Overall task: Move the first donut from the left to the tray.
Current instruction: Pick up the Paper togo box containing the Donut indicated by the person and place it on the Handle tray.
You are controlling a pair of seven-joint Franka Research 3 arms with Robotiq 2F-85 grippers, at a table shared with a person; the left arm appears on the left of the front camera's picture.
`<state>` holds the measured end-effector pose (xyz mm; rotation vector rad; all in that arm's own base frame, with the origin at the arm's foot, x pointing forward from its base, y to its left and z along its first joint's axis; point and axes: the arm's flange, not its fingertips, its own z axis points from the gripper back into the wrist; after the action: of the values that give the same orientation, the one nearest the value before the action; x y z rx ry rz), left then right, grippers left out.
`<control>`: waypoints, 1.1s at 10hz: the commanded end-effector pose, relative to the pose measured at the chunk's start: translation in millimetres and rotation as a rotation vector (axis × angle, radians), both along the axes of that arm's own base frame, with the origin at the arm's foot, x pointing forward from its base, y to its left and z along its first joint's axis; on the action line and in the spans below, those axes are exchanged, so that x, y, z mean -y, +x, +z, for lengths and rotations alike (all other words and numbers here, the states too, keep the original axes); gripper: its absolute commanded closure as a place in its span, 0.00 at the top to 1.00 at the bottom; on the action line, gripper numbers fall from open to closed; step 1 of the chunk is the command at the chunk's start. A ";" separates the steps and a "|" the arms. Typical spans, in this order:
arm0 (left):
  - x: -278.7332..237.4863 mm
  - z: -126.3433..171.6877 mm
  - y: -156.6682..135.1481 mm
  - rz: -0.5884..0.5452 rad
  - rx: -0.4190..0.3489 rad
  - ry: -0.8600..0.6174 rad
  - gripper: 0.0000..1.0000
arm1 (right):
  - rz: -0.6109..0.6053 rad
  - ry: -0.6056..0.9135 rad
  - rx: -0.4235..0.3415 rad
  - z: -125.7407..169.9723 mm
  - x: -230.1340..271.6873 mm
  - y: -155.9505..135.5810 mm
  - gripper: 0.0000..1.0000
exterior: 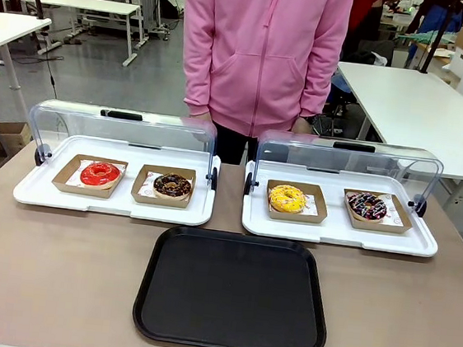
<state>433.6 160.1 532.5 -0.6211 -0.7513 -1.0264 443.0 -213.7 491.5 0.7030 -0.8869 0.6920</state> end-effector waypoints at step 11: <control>0.5 2.2 -0.8 -0.005 0.009 -0.003 1.00 | 0.005 0.006 0.008 3.4 -0.9 -2.4 1.00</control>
<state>433.6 160.1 532.5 -0.6211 -0.7513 -1.0264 443.0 -213.7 491.5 0.7030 -0.8869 0.6920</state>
